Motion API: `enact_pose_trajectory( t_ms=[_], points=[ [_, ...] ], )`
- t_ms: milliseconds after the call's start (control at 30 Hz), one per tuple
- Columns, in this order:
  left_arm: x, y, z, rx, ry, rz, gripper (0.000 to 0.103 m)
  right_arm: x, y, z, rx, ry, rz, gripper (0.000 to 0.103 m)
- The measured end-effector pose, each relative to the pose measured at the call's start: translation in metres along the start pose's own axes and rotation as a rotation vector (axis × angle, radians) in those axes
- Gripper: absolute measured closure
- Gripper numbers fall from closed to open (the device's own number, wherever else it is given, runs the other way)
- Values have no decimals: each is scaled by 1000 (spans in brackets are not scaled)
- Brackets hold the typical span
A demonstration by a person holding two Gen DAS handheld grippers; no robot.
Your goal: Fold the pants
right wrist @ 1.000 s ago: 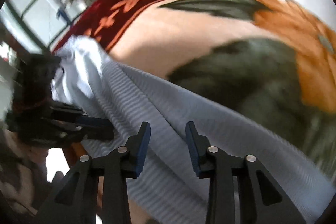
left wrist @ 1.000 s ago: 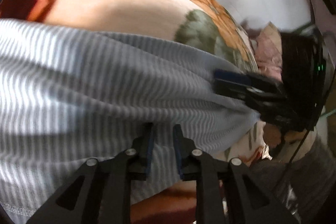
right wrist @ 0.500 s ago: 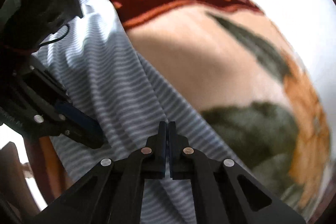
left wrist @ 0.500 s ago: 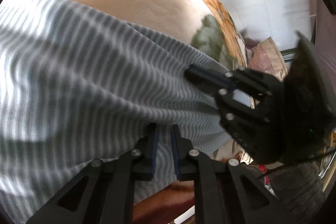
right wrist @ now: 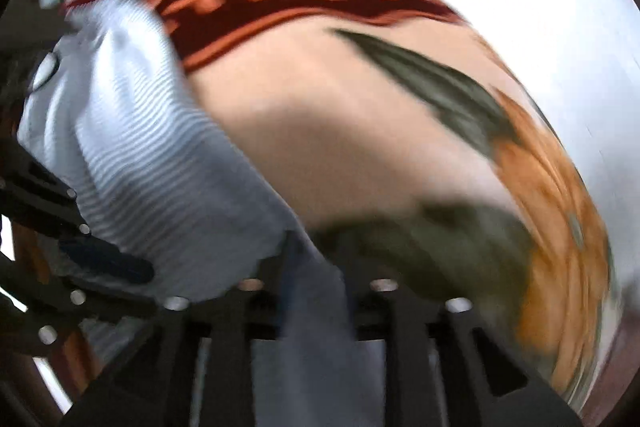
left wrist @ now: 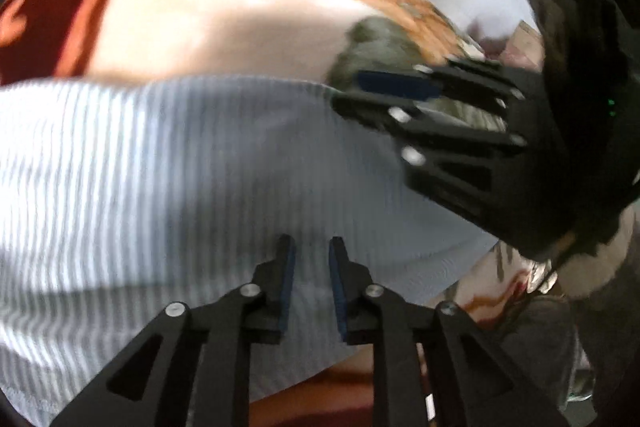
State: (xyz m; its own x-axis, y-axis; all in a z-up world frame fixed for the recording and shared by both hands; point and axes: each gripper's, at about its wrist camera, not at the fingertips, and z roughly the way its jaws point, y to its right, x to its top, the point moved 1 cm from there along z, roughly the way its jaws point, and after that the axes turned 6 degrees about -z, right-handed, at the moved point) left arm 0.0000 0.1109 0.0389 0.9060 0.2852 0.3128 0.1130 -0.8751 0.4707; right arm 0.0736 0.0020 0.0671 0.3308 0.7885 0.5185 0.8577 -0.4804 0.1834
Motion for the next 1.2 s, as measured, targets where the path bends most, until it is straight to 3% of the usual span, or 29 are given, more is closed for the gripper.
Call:
enact_pose_trajectory(
  t_ms=[67, 167, 267, 400, 467, 533, 600, 733, 833, 900, 933, 1000, 1100, 1200],
  points=[
    [-2, 23, -4, -23, 24, 67, 85, -43, 29, -31, 13, 32, 128, 72],
    [-10, 66, -2, -37, 69, 180, 83, -119, 73, -68, -107, -3, 192, 72],
    [-18, 108, 19, -118, 36, 220, 83, -187, 134, -96, -252, -68, 248, 78],
    [-20, 144, 57, -124, -24, 220, 83, -245, 193, -138, -357, -77, 300, 79],
    [-22, 156, 70, -115, -45, 212, 83, -271, 202, -157, -310, -55, 343, 67],
    [-25, 154, 82, -102, -76, 193, 83, -288, 190, -169, -282, -35, 302, 57],
    [-26, 151, 94, -91, -94, 171, 83, -292, 174, -166, -250, -51, 229, 57],
    [-23, 151, 104, -89, -113, 156, 83, -268, 148, -138, -245, -75, 40, 57],
    [-17, 152, 101, -95, -134, 146, 83, -252, 132, -120, -187, -62, -74, 57],
    [-12, 147, 98, -125, -145, 96, 83, -245, 128, -108, -217, -57, -130, 79],
    [-10, 142, 98, -151, -155, 55, 83, -242, 130, -101, -234, -81, -139, 100],
    [-6, 131, 99, -217, -180, -35, 83, -233, 141, -99, -220, -88, -124, 100],
    [1, 116, 99, -301, -207, -139, 82, -212, 159, -103, -280, -89, -166, 100],
    [9, 112, 89, -342, -175, -157, 78, -193, 177, -100, -272, -111, -165, 101]
  ],
)
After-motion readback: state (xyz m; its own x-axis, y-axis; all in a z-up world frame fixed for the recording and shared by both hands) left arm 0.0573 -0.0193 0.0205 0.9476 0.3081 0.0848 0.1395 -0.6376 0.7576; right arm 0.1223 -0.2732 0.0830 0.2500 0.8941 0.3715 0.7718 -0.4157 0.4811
